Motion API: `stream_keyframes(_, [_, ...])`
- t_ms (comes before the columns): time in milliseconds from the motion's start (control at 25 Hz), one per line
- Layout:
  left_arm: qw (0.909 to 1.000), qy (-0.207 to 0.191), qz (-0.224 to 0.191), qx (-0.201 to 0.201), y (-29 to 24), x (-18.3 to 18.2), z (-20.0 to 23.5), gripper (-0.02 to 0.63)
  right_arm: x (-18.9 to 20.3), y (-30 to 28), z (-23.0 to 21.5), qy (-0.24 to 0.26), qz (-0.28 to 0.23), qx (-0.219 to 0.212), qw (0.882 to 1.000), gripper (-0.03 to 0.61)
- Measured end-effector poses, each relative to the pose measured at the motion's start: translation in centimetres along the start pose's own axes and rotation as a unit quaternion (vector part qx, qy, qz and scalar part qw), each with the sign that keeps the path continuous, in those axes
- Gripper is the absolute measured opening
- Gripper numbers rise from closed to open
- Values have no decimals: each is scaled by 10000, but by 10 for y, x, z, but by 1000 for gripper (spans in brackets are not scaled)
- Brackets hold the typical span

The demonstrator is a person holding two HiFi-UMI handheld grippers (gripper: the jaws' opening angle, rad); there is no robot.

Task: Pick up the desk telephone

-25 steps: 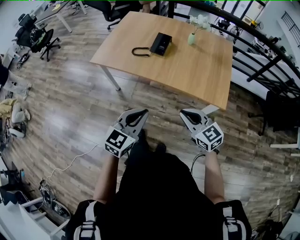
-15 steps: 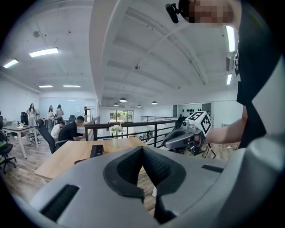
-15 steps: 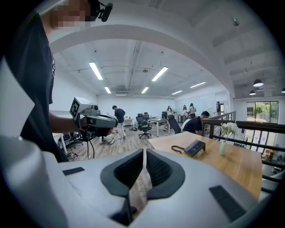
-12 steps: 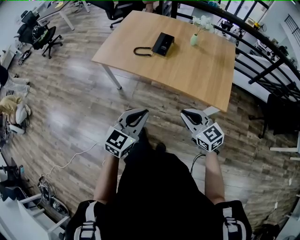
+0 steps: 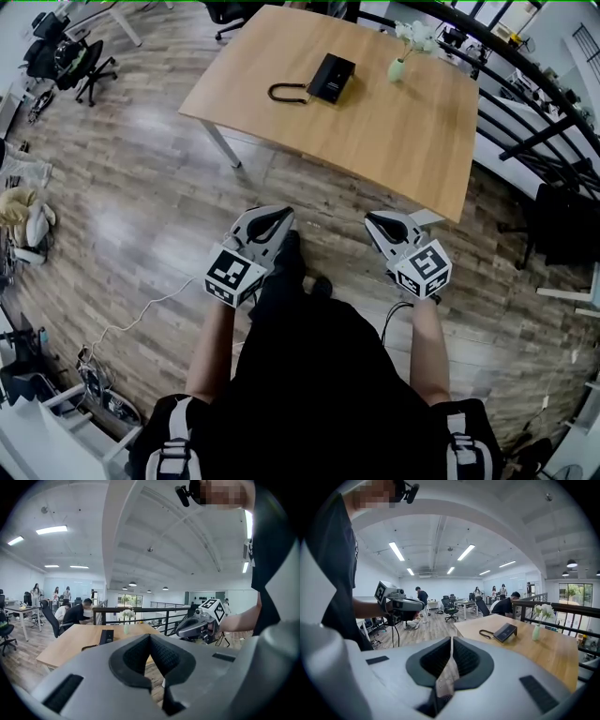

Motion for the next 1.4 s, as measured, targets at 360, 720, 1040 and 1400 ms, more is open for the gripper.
stream_keyframes(360, [9995,149,85,282,-29,7,80,18,-22,-66,-32,-123,174,125,9997,25])
stream_keyframes(720, [9969,-45,-7,783,-82,-11,160,18,-44,-114,-73,-306,226,517,9979,25])
stream_keyframes(1040, [9904,3,10,1381,-126,-12,202,18,-50,-132,-101,-648,223,1017,9924,25])
stream_keyframes(1400, [9884,80,6,1515,-137,-7,231,18,-52,-158,-111,-769,242,1143,9902,25])
Point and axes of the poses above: the fingertips, and each gripper's own axes: y backward along the fingers, z to its left, x out of its underside, the point moved 4 cm from there along y, backward along the fingers, and after that the axes turned 4 degrees about -y, right-handed, at the moved point
